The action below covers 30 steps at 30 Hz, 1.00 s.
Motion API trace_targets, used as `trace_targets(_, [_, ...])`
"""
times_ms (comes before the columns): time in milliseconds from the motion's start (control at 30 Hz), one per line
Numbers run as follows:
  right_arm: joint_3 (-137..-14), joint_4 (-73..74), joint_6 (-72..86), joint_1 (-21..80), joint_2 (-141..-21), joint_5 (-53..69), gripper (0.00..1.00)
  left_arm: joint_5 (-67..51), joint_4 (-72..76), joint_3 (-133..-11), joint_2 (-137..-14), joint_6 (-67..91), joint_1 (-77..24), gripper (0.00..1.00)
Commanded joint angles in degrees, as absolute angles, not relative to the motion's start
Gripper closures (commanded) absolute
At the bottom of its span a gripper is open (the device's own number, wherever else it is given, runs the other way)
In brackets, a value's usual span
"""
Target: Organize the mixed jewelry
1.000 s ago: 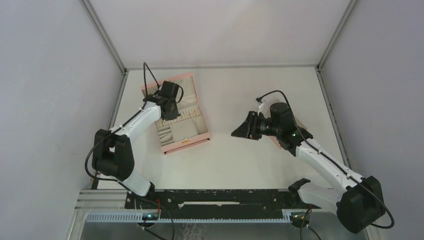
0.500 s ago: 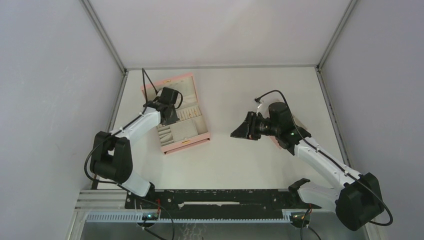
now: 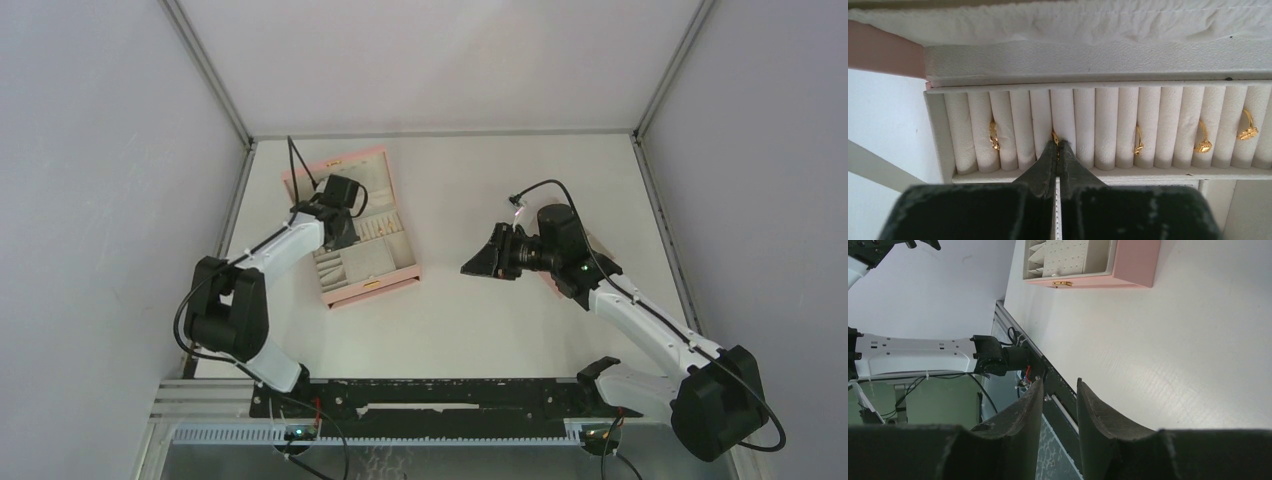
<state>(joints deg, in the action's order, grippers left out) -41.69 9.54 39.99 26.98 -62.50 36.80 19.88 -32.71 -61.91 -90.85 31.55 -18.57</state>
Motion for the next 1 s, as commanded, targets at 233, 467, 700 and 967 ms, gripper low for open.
trace_targets(233, [-43.75,7.09,39.77,26.81,-61.74,37.97,0.61,22.22,-34.63,-63.49,-90.68,32.47,-18.29,0.62])
trace_targets(467, [-43.76,6.62,39.79,27.18,-62.30,37.88,0.61,22.56,-35.21,-63.41,-86.11,31.57,-18.40,0.62])
trace_targets(700, [-43.73,6.09,39.98,27.90,-62.84,37.71,0.62,23.14,-34.16,-62.68,-84.04,31.58,-20.07,0.68])
trace_targets(967, [-43.70,6.51,39.79,28.12,-62.70,37.33,0.62,24.38,-34.37,-62.56,-83.81,31.99,-21.61,0.89])
